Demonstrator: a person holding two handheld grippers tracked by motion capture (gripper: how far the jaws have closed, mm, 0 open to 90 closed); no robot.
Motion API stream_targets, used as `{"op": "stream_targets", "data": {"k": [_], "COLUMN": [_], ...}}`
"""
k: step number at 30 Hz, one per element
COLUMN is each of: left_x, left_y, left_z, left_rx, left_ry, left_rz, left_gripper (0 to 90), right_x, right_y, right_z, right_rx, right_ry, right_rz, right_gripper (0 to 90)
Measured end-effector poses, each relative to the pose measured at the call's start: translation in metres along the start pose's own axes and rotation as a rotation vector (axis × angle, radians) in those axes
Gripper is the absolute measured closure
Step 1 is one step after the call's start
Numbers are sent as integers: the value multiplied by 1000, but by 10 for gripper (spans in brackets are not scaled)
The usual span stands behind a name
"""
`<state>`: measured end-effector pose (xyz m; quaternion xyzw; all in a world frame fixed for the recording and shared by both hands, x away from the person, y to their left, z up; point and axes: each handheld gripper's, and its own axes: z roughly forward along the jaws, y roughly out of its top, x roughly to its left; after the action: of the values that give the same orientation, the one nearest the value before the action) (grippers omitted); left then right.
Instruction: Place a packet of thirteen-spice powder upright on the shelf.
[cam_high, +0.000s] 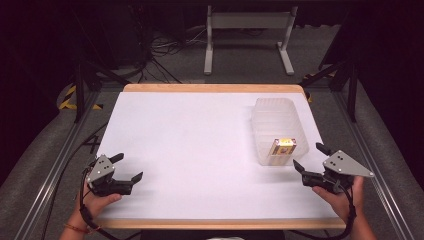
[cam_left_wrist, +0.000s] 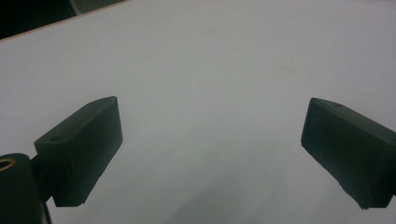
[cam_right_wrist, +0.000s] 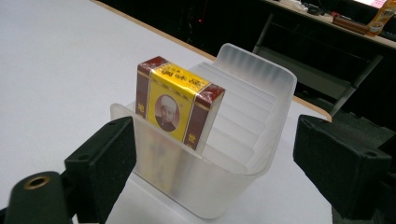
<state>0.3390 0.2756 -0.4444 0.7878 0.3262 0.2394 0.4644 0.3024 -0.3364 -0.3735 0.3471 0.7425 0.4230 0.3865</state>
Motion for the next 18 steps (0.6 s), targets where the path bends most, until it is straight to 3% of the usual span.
{"op": "stream_targets", "data": {"k": [15, 18], "left_x": [1, 2], "left_y": [2, 4], "left_z": [6, 7], "left_rx": [17, 9], "left_ry": [2, 0], "left_rz": [18, 20], "left_gripper": [58, 58], "right_x": [0, 0], "right_y": [-22, -28], "right_z": [-3, -3], "right_rx": [41, 45], "right_ry": [-30, -58], "right_rz": [24, 33], "right_gripper": [103, 92]}}
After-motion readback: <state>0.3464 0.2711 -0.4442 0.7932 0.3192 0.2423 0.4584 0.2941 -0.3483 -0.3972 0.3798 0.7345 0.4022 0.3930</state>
